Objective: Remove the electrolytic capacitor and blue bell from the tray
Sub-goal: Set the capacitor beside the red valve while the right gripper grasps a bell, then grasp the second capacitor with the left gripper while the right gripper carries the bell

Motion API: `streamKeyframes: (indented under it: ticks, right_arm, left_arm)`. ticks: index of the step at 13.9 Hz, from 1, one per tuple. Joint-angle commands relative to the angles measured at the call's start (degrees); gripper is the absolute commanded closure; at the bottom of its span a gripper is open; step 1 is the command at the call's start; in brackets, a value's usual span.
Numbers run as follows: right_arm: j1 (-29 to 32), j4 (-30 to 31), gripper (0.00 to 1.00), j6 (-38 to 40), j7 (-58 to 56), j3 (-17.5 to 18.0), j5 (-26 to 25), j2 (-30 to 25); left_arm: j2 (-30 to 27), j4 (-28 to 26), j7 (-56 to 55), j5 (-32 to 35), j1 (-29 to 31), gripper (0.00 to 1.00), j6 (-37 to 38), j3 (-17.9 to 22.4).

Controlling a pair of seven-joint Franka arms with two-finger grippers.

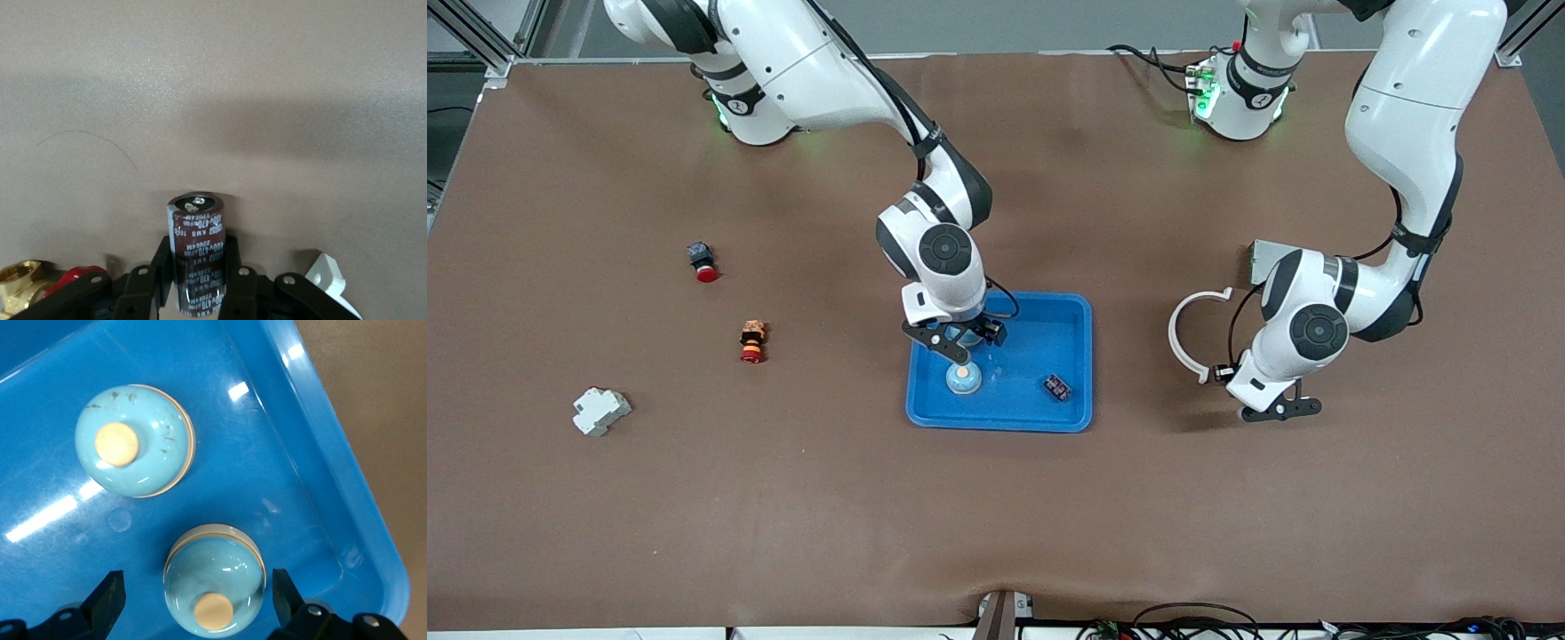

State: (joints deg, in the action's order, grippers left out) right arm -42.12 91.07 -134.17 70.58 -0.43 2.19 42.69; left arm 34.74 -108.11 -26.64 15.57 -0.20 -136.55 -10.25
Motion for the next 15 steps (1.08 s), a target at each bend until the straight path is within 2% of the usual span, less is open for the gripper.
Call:
streamKeyframes:
  ticks: [1,2,3,5,6,8,11,15]
  right_arm:
    - [-0.86,-1.51,0.41,0.13,1.31,-0.72,-2.36,0.9]
    - [-0.94,-1.51,0.78,0.13,1.31,-0.72,-2.63,0.9]
    - [-0.94,-1.51,1.0,0.22,1.31,-0.63,-2.54,0.9]
    - [-0.94,-1.51,1.0,0.31,1.4,-0.63,-2.54,0.81]
    - [-0.94,-1.59,1.0,0.31,1.31,-0.63,-2.54,0.73]
    - [-0.94,-2.3,1.0,0.83,1.23,-0.63,-2.37,0.55]
    - [-0.77,-2.82,1.0,1.54,0.53,-0.54,-2.19,-0.41]
    - [0.98,-7.82,1.0,11.27,-3.24,-0.8,-1.93,-1.21]
  left_arm:
    - [-0.28,0.44,-0.25,-0.01,0.56,0.01,0.05,-0.65]
    - [-1.07,0.53,-0.51,-0.71,0.29,0.0,0.49,-0.74]
    - [-2.3,0.79,-0.78,-2.55,0.03,0.0,2.32,-1.17]
    - [-3.8,4.9,-1.83,-7.64,-0.23,0.0,8.98,-2.58]
    - [-3.63,8.84,-4.36,-10.53,-0.5,0.0,13.11,-3.54]
    - [-2.93,15.44,-13.48,-13.11,-2.51,0.0,17.97,-4.52]
    - [-0.56,21.08,-28.41,-15.03,-7.25,0.0,18.07,-4.61]
    - [5.5,29.96,-43.81,-16.19,-14.02,0.0,15.54,-4.52]
